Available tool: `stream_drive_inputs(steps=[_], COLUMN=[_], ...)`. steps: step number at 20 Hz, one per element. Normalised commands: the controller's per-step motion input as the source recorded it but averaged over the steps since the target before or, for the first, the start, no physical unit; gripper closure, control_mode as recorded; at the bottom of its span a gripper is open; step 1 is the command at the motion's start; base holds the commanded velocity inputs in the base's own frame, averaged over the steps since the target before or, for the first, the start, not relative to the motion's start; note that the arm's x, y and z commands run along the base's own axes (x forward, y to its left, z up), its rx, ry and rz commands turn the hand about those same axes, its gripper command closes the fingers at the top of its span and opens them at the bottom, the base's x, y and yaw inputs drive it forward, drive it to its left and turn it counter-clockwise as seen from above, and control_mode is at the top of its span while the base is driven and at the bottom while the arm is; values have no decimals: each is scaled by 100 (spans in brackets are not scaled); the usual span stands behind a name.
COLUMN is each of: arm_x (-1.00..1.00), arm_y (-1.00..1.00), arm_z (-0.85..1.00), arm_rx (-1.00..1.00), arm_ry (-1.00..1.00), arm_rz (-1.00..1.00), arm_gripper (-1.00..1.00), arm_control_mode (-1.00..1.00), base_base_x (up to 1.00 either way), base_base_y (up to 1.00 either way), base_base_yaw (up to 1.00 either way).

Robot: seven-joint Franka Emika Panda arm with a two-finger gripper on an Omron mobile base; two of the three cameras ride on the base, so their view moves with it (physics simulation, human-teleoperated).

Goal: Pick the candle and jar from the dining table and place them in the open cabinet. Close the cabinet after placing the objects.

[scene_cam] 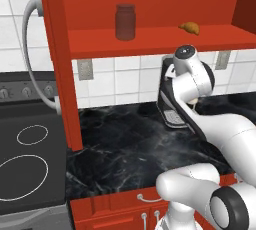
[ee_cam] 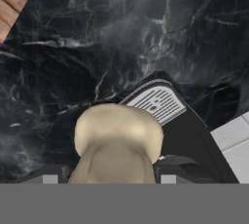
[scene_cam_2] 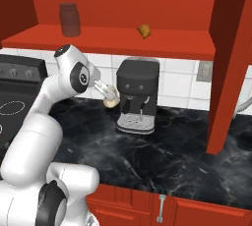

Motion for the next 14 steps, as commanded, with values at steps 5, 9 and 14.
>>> stream_drive_inputs(steps=[5,9,14], arm_x=[0,0,-7], arm_y=[0,0,0], arm_z=[0,0,19], arm_rx=[0,0,0], arm_ry=[0,0,-5], arm_rz=[0,0,0], arm_gripper=[100,100,100], arm_control_mode=[100,100,-100], base_base_x=[1,0,0], base_base_y=[0,0,0], base_base_yaw=[0,0,0])
